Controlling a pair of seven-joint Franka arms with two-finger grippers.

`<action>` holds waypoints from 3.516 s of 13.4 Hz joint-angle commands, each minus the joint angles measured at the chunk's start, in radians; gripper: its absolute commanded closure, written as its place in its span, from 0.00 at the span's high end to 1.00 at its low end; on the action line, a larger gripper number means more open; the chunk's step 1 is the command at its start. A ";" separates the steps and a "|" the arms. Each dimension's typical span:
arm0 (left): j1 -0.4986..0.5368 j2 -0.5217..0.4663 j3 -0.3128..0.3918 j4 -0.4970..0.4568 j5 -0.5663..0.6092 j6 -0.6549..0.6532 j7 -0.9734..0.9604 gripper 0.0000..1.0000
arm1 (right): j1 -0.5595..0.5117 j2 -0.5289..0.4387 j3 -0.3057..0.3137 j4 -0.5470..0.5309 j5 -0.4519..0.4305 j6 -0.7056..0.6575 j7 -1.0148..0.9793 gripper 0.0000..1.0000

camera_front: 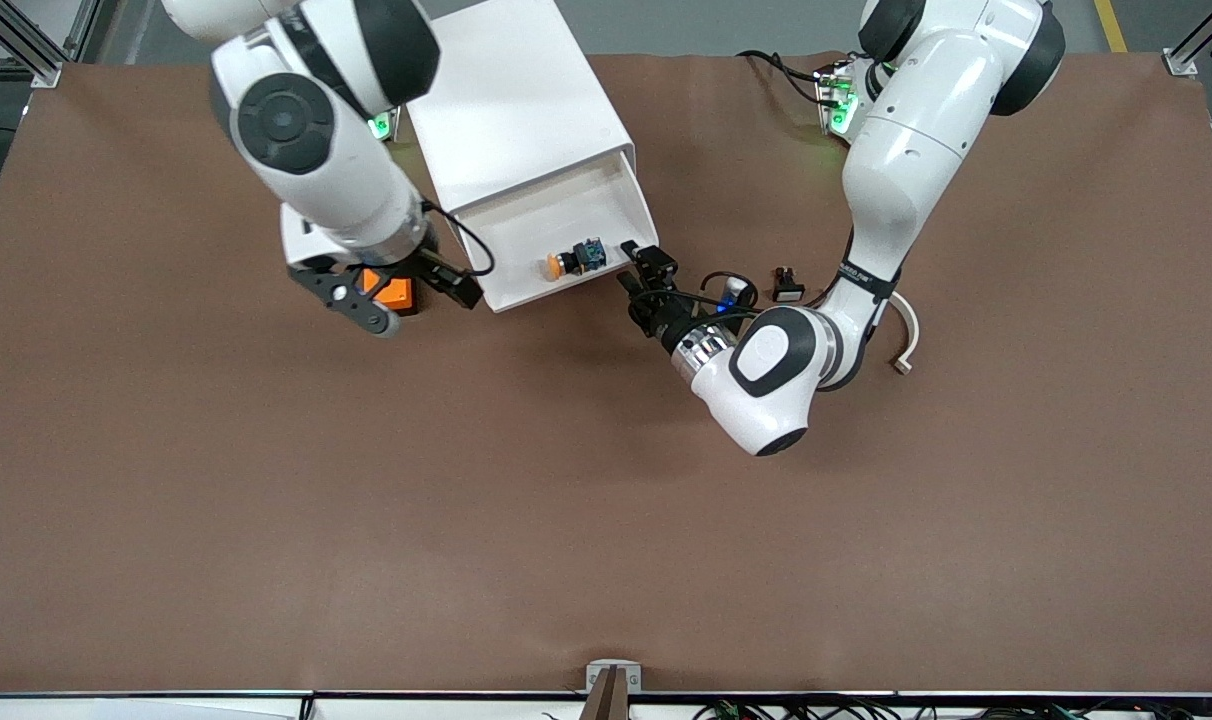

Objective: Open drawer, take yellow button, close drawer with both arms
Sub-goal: 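Pull the drawer open with the left gripper while the right gripper reaches in, then grasp the yellow-capped push button in the drawer with the right gripper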

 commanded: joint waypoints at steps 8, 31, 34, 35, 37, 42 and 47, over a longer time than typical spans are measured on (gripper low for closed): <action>0.045 -0.044 0.002 0.011 0.025 0.002 0.717 0.99 | 0.125 0.034 -0.009 -0.072 0.080 0.182 0.331 0.98; -0.102 -0.265 0.042 0.061 1.092 0.560 0.931 0.99 | 0.271 0.054 -0.014 -0.177 0.066 0.327 0.530 0.38; -0.098 -0.271 0.042 0.061 1.100 0.583 0.926 0.99 | 0.270 0.054 -0.017 -0.172 0.064 0.327 0.520 0.16; -0.099 -0.274 0.042 0.061 1.103 0.585 0.926 1.00 | 0.267 0.054 -0.017 -0.169 0.064 0.325 0.516 0.10; -0.101 -0.274 0.042 0.060 1.108 0.586 0.926 1.00 | 0.259 0.054 -0.020 -0.145 0.066 0.315 0.473 0.01; -0.099 -0.288 0.036 0.043 1.113 0.618 0.920 1.00 | 0.147 0.045 -0.018 -0.056 0.078 0.175 0.341 0.00; -0.153 -0.293 0.036 0.001 1.114 0.618 0.846 1.00 | -0.003 -0.010 -0.020 -0.049 0.074 0.034 0.044 0.01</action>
